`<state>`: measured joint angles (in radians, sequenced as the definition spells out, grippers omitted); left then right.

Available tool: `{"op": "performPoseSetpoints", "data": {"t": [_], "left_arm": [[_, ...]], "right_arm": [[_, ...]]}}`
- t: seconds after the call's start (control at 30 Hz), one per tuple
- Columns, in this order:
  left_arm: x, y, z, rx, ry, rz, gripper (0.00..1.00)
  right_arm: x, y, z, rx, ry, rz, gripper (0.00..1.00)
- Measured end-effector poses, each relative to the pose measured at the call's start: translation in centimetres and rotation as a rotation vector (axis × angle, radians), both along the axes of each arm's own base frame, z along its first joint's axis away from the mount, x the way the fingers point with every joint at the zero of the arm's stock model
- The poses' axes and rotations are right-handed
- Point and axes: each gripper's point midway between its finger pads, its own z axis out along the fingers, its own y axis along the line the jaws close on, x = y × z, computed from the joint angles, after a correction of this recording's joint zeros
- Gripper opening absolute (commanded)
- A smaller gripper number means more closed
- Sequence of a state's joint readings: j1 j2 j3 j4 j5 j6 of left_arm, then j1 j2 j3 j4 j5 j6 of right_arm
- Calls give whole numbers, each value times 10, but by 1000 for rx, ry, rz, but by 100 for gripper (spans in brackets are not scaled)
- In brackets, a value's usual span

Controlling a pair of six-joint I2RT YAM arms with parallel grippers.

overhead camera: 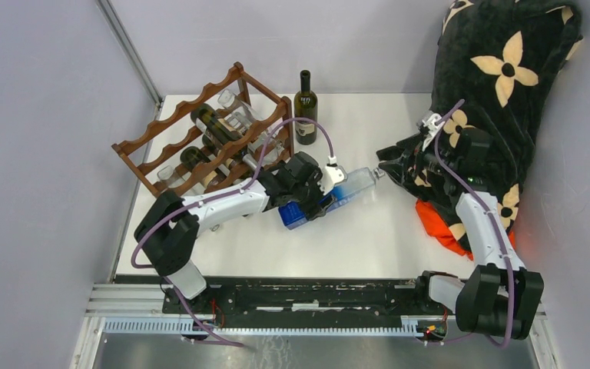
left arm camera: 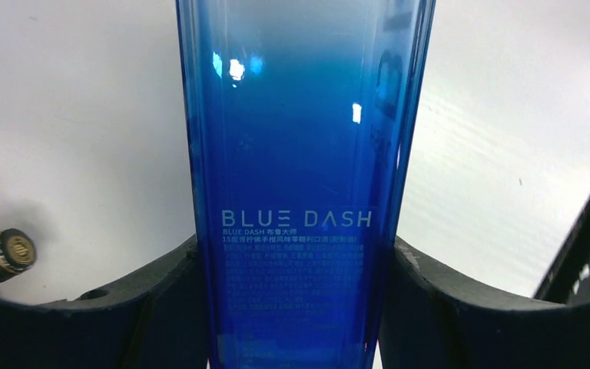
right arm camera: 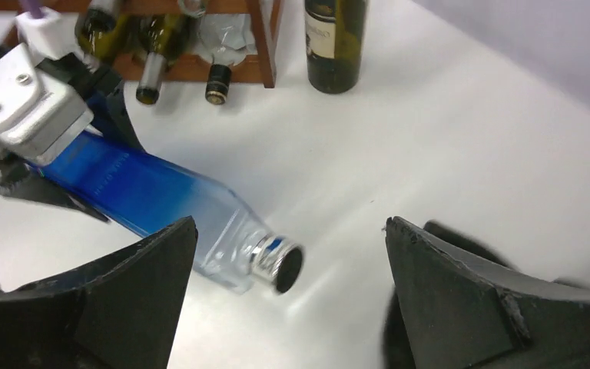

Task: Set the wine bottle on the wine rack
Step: Pick up the wine bottle from the center of the board.

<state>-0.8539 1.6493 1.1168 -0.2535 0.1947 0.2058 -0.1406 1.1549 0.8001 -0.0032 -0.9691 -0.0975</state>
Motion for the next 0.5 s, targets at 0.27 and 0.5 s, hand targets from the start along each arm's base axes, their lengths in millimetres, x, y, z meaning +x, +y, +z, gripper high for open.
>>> {"op": "performPoseSetpoints", "data": {"t": [0.27,0.5], "left_arm": [[-31,21,-15,123,80,-153,2],[-32,16,-3,119,58,-210,2]], "right_arm": [[-37,27,9,-282,-407,440,98],[-74,79,-39,-357,-389,822,98]]}}
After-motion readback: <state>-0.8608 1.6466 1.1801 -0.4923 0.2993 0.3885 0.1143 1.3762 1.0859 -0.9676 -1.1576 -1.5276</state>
